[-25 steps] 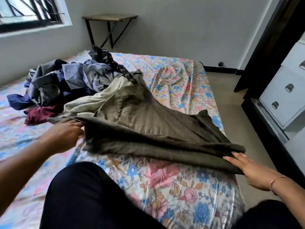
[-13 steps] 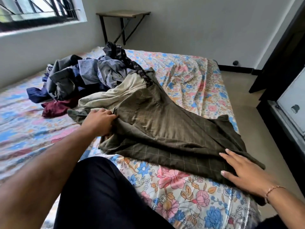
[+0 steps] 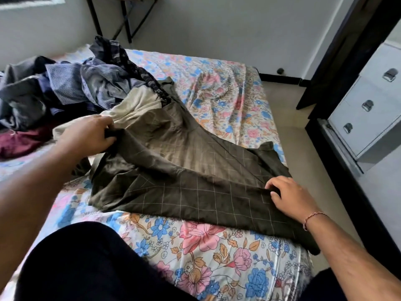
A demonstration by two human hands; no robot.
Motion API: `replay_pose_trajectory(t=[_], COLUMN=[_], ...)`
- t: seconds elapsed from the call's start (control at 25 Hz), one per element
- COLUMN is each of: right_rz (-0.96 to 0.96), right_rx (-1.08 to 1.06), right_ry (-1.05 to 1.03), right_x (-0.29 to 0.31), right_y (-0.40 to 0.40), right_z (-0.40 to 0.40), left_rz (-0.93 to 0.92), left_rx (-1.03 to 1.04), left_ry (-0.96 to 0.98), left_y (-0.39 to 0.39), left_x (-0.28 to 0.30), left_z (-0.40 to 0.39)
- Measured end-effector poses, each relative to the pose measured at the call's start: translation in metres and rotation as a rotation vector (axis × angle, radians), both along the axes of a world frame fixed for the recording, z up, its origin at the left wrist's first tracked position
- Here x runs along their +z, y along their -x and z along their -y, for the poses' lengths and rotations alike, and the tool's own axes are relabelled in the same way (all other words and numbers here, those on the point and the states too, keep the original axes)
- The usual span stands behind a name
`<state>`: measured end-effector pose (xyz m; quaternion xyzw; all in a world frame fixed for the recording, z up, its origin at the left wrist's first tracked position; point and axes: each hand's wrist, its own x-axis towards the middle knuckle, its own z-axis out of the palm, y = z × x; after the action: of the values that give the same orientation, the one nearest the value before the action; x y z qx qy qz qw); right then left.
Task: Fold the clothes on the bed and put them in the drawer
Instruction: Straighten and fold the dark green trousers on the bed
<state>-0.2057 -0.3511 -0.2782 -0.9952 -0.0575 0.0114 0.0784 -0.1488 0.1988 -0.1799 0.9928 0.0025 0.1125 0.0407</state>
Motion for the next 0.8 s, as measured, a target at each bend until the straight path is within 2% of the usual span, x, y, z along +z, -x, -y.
replay_pose_trajectory(t=[0.08, 0.16, 0.24, 0.28, 0.36, 0.4, 0.48, 0.52, 0.56, 0.64, 0.68, 0.72, 0.76, 0.8], right_rz=[-0.01, 0.054, 0.153, 0.202, 0.191, 0.057, -0.455, -0.691, -0.865, -0.984, -0.953, -0.884, -0.825, -0.806], right_rx=[-0.081, -0.177, -0.255, -0.239, -0.166, -0.151, -0.182, -0.227, -0.291, -0.431, -0.47, -0.501, -0.516, -0.504], right_ry=[0.058, 0.129, 0.076, -0.023, -0.39, -0.653, -1.273, -1.505, -1.664, -1.814, -1.844, -1.849, -1.845, -1.858], right_x=[0.006, 0.007, 0.011, 0.016, 0.034, 0.043, 0.053, 0.05, 0.044, 0.026, 0.02, 0.014, 0.009, 0.007], right_y=[-0.002, -0.006, -0.012, -0.014, -0.005, 0.008, 0.039, 0.051, 0.059, 0.064, 0.065, 0.065, 0.064, 0.061], right_z=[0.014, 0.029, 0.026, 0.011, -0.047, -0.087, -0.162, -0.187, -0.205, -0.215, -0.213, -0.209, -0.202, -0.194], left_rz=[-0.15, -0.244, -0.302, -0.335, -0.422, -0.516, -0.751, -0.8, -0.772, -0.513, -0.401, -0.396, -0.473, -0.577], left_rx=[-0.065, 0.053, 0.098, 0.064, -0.032, -0.073, -0.147, -0.16, -0.148, -0.094, -0.097, -0.132, -0.187, -0.241], left_ry=[-0.186, -0.297, -0.185, -0.016, 0.433, 0.653, 0.94, 0.989, 1.001, 0.881, 0.692, 0.481, 0.297, 0.208], left_y=[0.0, 0.005, 0.008, 0.012, 0.024, 0.034, 0.049, 0.047, 0.044, 0.025, 0.015, 0.009, 0.005, 0.005], left_x=[-0.005, 0.002, 0.016, 0.024, 0.041, 0.047, 0.045, 0.036, 0.024, -0.005, -0.019, -0.03, -0.041, -0.049], left_z=[-0.016, -0.017, 0.008, 0.028, 0.076, 0.104, 0.149, 0.162, 0.171, 0.162, 0.146, 0.128, 0.112, 0.099])
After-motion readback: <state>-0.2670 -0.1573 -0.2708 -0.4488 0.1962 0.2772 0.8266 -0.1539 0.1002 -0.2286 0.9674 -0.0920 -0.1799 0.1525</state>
